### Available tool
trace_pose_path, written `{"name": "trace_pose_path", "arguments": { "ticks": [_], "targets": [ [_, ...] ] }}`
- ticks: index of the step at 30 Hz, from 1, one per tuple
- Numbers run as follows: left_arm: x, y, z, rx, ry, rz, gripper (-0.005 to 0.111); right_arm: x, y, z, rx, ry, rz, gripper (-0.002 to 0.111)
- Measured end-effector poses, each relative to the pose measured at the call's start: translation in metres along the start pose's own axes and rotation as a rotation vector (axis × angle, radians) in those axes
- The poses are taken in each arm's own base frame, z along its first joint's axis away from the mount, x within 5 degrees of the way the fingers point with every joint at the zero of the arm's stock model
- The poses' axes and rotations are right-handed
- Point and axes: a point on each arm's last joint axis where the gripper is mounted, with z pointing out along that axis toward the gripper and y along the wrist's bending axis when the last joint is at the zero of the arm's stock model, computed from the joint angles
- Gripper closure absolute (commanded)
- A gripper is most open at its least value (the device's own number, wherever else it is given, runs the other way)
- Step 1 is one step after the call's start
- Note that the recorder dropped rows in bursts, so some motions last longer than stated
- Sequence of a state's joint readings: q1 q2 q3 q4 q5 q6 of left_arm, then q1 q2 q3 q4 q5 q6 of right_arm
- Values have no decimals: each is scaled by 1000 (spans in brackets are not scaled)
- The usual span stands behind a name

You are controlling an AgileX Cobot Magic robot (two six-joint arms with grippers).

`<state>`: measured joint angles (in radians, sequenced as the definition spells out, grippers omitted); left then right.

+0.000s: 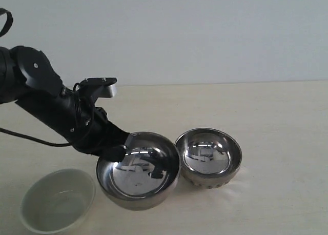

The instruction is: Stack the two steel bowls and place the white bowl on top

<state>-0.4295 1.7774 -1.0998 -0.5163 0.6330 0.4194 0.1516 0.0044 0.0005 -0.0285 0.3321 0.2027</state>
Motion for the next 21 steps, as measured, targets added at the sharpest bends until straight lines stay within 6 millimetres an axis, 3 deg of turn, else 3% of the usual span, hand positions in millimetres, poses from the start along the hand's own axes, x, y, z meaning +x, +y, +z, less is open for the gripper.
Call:
{"name": "trace_pose_path", "arguments": {
  "ticks": [7,14,21],
  "targets": [
    [22,7,15,-29,-10,-27,103,0,0,0,0,0,0,108],
    [19,1,15,41,-59,-37,103,0,0,0,0,0,0,108],
    [22,5,28,47,-31,-42,103,0,0,0,0,0,0,108]
  ]
}}
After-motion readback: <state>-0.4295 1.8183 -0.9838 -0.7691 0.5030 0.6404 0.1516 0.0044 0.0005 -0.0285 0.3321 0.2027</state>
